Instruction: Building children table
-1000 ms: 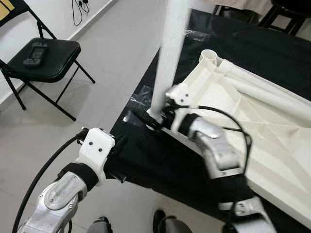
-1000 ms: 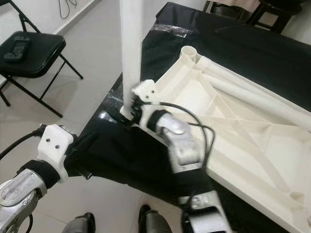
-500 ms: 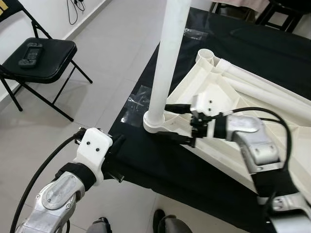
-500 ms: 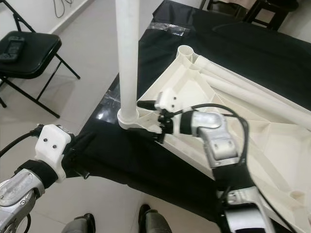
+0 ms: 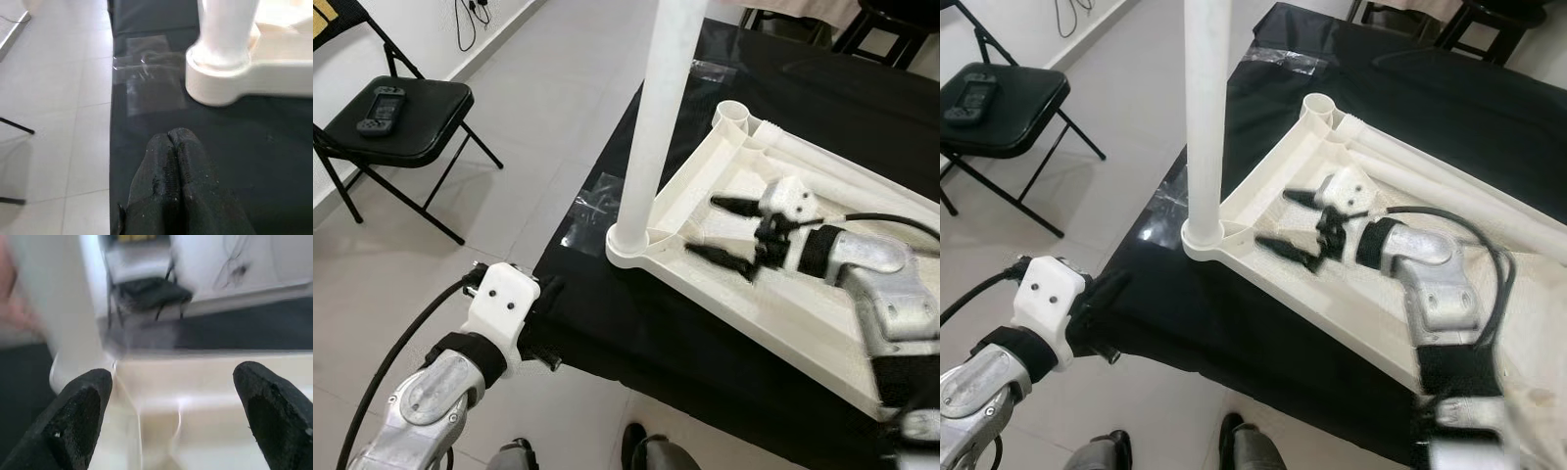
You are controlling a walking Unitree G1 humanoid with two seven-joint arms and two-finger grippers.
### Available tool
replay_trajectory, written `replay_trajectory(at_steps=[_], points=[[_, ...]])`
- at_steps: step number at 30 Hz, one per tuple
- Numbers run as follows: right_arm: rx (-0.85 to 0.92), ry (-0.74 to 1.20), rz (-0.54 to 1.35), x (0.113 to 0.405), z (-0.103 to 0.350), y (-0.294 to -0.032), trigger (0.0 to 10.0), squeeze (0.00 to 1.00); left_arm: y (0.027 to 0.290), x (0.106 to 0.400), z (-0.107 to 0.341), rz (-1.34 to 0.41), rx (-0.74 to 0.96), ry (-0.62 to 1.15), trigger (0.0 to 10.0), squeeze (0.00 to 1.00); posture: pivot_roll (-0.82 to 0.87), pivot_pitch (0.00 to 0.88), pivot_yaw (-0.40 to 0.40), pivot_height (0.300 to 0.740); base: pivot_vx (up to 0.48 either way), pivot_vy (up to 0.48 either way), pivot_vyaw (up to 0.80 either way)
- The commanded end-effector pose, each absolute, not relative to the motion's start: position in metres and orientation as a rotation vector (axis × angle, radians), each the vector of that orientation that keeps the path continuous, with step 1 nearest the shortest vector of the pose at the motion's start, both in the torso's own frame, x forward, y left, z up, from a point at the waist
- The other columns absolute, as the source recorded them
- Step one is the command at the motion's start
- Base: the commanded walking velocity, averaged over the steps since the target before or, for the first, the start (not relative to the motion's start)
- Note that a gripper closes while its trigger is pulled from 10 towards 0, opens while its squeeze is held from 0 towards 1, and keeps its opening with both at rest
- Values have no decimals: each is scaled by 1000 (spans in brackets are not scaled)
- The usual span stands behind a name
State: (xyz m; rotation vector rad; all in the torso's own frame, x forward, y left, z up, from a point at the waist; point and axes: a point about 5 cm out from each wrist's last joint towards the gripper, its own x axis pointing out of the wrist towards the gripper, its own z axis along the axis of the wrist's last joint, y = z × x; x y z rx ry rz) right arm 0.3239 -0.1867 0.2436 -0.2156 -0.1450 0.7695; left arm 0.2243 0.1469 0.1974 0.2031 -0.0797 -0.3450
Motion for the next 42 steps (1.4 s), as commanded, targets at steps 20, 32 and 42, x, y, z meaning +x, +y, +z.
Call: replay_trajectory(at_steps=[20,32,42], points=[[20,-191,440,323,232,-182,10000,0,144,244,192,-258,157,-40,10000,0,53,243,-93,740,0,0,0],[0,-157,352,327,227,-184,10000,0,145,248,191,-249,198,-38,10000,0,50,240,-100,740,-133,0,0],[-6,-147,331,330,225,-183,10000,0,145,250,191,-243,213,-40,10000,0,51,236,-104,740,-305,0,0]])
